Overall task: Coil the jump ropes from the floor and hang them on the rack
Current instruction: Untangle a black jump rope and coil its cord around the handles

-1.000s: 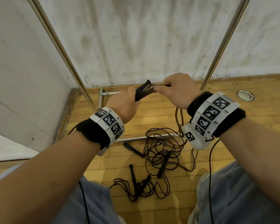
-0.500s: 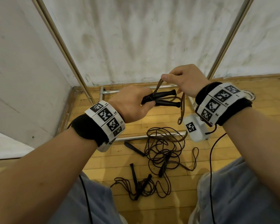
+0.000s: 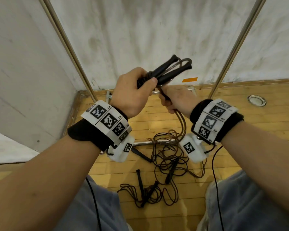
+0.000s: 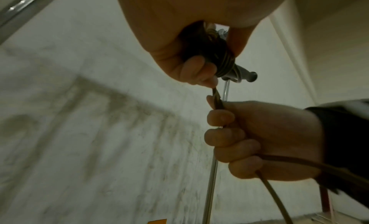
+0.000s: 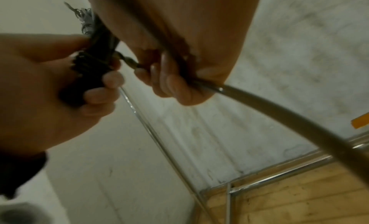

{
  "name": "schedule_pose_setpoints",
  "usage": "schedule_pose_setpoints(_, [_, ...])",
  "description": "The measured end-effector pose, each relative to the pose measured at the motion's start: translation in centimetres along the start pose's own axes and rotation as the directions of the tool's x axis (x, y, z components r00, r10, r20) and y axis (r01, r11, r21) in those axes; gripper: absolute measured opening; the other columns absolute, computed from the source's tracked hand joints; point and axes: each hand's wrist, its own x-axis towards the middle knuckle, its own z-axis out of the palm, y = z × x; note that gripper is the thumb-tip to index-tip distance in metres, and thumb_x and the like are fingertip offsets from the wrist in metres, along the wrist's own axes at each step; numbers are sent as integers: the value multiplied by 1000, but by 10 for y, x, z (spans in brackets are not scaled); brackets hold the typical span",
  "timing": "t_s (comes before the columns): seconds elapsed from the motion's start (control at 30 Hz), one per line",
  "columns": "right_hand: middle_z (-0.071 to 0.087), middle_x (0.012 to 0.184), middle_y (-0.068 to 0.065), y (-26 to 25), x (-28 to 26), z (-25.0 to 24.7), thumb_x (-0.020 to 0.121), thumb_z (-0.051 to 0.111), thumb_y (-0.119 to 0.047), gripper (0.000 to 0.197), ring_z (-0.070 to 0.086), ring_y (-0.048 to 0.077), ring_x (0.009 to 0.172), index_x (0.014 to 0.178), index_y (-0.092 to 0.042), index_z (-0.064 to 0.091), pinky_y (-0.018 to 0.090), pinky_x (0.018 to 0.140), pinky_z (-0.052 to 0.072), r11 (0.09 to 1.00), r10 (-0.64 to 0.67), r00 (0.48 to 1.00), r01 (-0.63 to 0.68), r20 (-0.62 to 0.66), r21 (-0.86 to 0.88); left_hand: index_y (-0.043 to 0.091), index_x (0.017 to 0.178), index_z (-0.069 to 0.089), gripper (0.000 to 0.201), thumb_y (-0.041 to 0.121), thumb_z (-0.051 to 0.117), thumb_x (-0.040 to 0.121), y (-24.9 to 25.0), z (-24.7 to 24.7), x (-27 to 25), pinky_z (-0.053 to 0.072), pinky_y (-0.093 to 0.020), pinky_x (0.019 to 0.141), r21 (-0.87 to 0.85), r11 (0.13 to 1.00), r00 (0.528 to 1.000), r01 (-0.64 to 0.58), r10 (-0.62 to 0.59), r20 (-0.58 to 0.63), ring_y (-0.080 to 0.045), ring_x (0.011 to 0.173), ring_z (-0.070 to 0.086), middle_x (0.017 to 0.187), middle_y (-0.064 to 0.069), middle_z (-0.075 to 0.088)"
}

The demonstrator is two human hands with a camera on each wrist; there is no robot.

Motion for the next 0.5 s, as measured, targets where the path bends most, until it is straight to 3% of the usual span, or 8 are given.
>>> schedule_pose_setpoints(0.13, [35, 47, -10, -3, -2, 19, 98, 31, -46, 49, 28, 9, 42, 60, -19, 44, 25, 45, 24, 1000, 12, 993, -11, -114, 4, 14, 71, 56, 22, 31, 53, 84, -7, 3, 9, 47, -42, 58, -46, 992, 988, 114, -118, -95, -20, 54, 52, 66, -10, 65])
schedule_pose_setpoints(0.2, [39, 50, -10, -4, -4, 24, 99, 31, -40, 46, 33, 9, 44, 63, -19, 51, 26, 48, 27, 988, -63, 985, 38, -160, -152, 12, 72, 56, 23, 29, 53, 87, -11, 4, 15, 47, -41, 59, -45, 984, 976, 171, -175, -128, -21, 54, 52, 66, -9, 65])
schedule_pose_setpoints(0.27, [43, 56, -8, -3, -5, 25, 98, 38, -34, 36, 38, 8, 48, 71, -18, 56, 26, 51, 29, 918, -184, 973, 120, -139, -379, 11, 74, 57, 23, 29, 52, 88, -14, 5, 21, 46, -38, 59, -41, 977, 966, 207, -211, -147, -21, 55, 53, 66, -8, 65])
schedule_pose_setpoints(0.33, [45, 59, -8, -1, -5, 24, 97, 44, -28, 28, 40, 7, 52, 80, -12, 60, 25, 52, 28, 855, -250, 961, 161, -121, -493, 9, 81, 58, 24, 31, 51, 88, -16, 6, 24, 45, -35, 57, -33, 975, 963, 221, -223, -151, -21, 56, 54, 69, -9, 66])
schedule_pose_setpoints(0.43, [52, 68, -5, 3, -3, 20, 98, 41, -25, 26, 48, 12, 62, 92, -10, 61, 27, 55, 34, 808, -265, 951, 128, -161, -574, 12, 93, 58, 20, 30, 51, 90, -16, 9, 25, 42, -30, 54, -52, 973, 963, 226, -231, -138, -15, 53, 53, 69, -4, 65])
schedule_pose_setpoints(0.5, [56, 74, 0, 5, -1, 17, 99, 39, -25, 28, 50, 17, 65, 97, -8, 61, 30, 57, 36, 800, -203, 961, 53, -186, -598, 13, 94, 60, 21, 31, 50, 91, -14, 10, 23, 43, -31, 54, -45, 984, 979, 174, -178, -104, -15, 54, 53, 68, -3, 64])
